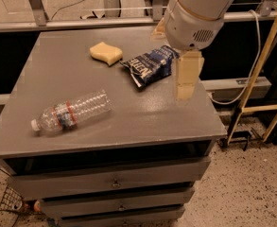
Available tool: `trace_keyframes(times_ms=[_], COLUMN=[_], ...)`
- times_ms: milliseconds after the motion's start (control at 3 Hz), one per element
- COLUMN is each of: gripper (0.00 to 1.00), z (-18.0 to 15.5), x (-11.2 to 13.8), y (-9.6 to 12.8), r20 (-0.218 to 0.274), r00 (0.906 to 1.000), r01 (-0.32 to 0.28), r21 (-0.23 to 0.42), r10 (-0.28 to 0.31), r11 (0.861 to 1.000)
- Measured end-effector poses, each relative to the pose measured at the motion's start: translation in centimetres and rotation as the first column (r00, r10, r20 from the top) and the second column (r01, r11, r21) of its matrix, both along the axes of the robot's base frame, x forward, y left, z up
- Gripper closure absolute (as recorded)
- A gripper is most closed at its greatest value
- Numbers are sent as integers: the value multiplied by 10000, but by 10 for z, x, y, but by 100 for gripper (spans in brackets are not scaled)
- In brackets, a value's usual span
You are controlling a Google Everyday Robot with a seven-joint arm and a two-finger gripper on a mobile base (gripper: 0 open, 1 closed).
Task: Place water bottle upright
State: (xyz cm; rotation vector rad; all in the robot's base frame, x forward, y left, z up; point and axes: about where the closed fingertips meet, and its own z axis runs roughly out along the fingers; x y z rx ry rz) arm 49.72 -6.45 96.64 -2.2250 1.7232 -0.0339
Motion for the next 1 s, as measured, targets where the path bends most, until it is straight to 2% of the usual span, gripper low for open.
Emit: trace_keyframes(times_ms=[333, 667, 1000], gripper=[0, 0, 0], z=[-23, -43, -49], x=[6, 12, 20], y=[49, 116, 162], r20=[-348, -563, -565], r00=[9884, 9478, 9122], r01=[-1505, -3188, -4081], r21=[-819, -1738, -2121], r10=[1481, 3138, 4058], r11=[9852, 9318, 8879])
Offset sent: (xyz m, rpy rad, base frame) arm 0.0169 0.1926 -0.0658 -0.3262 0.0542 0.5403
